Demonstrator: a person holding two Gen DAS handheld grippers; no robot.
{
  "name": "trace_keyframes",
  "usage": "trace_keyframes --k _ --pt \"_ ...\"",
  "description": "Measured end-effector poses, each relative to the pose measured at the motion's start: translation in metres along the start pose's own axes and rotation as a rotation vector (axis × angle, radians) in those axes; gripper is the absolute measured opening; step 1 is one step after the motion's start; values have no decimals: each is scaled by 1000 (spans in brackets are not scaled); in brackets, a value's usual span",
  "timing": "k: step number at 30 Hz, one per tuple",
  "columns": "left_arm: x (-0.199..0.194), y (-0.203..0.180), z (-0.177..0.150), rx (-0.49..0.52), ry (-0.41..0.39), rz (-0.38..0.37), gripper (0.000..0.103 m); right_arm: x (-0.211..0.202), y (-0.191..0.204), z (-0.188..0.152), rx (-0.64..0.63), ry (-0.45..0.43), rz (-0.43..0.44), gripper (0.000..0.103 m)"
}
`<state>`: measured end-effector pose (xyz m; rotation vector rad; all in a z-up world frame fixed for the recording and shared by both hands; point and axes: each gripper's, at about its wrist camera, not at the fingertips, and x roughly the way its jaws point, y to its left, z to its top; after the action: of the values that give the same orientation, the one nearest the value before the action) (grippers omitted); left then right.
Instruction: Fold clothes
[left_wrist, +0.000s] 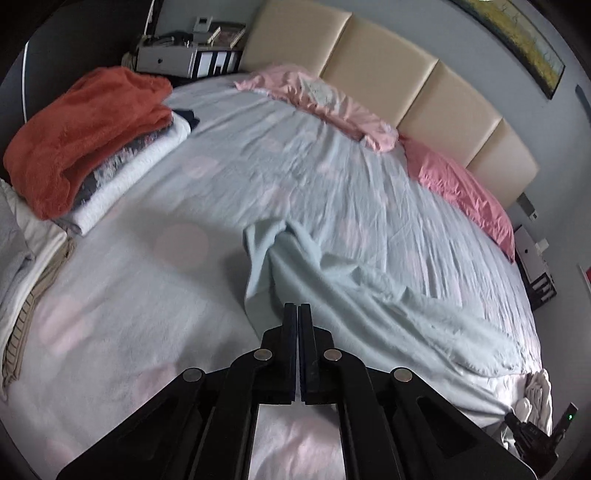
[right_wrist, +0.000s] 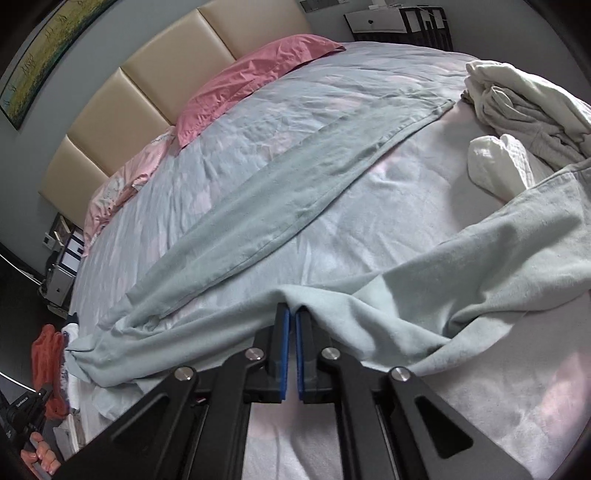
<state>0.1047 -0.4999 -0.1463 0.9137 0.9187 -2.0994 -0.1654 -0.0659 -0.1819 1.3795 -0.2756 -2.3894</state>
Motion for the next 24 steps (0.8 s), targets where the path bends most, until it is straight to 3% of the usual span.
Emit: trace_keyframes --k 2,5,7,8,9,10,16,19,24 --pt "23 -5 -10 26 129 30 3 5 -1 2 -27 -23 -123 0" --pt "47 -18 -36 79 279 42 5 6 -27 15 65 -36 -147 0" --pt "59 -27 -44 105 323 38 15 6 -41 17 137 -6 -56 1" --pt "62 -31 -47 115 335 33 26 7 -39 15 130 11 -39 5" --pt "65 -35 -48 118 338 27 33 9 -38 13 121 29 -24 5" --pt "66 -38 -49 118 332 21 34 9 -32 11 107 45 5 5" --pt "84 -43 -55 132 347 67 37 8 25 -15 -99 111 135 7" --pt "90 -49 -53 138 335 67 37 15 61 -38 -205 216 253 9" --pt "88 -61 -46 135 281 6 37 37 111 -78 -294 425 405 30"
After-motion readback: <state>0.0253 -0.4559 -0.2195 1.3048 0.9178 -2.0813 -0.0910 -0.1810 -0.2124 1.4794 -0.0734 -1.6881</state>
